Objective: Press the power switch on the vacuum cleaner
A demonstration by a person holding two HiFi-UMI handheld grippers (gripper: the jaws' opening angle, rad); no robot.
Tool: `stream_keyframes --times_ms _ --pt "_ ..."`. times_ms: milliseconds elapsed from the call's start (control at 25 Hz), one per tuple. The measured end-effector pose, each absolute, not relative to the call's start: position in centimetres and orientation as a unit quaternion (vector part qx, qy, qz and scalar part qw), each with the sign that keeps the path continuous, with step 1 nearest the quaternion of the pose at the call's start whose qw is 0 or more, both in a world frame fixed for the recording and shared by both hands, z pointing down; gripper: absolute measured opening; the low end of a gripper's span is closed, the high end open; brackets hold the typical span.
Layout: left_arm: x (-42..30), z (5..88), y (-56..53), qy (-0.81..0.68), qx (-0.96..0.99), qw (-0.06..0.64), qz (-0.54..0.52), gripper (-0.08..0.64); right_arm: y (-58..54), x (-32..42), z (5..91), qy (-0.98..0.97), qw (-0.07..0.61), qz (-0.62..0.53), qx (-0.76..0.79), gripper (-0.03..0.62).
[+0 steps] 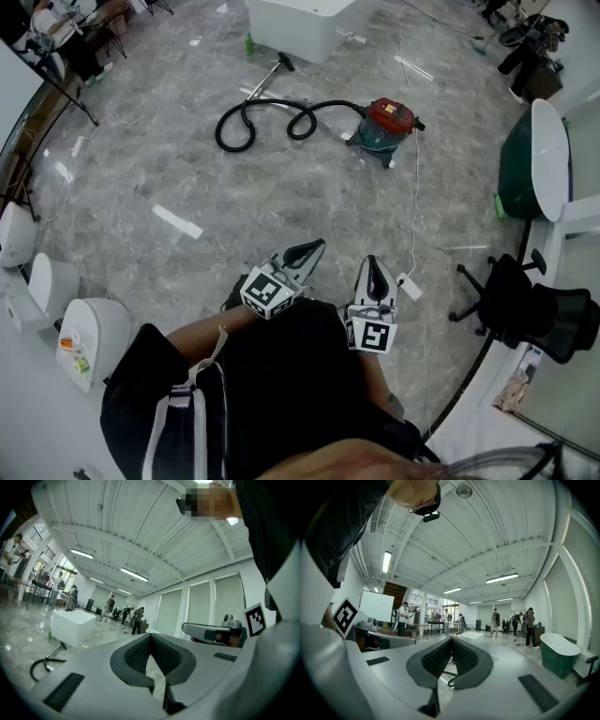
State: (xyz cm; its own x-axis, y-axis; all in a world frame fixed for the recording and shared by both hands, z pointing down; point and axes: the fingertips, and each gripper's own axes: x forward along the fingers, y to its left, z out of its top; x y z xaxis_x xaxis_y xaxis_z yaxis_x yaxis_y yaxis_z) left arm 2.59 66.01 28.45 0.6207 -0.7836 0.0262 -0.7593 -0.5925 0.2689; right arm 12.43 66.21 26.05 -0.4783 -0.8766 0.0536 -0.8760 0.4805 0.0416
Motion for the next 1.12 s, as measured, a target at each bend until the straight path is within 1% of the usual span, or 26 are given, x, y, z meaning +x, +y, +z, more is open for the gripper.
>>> stream_keyframes --times_ms 240,400,680,840,1120 --pt "3.6 27.9 65.0 -0.454 0.880 0.117 -0.078 0.018 64.5 14.0 26.7 -0.870 0.041 -0.016 0.491 0.018" --pt "4.7 28.3 65.6 -0.461 0.878 0.106 -0.071 0.018 64.8 15.1 27.9 -0.881 0.023 0.022 0.472 0.020" --pt "5.4 28.5 65.2 -0.457 0.879 0.119 -0.058 0.018 65.4 16.4 28.5 -0.871 0.012 0.044 0.490 0.020" --pt "7.4 28.4 64.0 -0.450 0.882 0.129 -0.055 0.018 64.6 19.0 28.4 -0.859 0.005 0.052 0.510 0.020" --pt "10.6 28.9 62.4 -0.424 0.893 0.143 -0.044 0.018 64.7 22.0 30.2 -0.840 0.014 0.078 0.537 0.020"
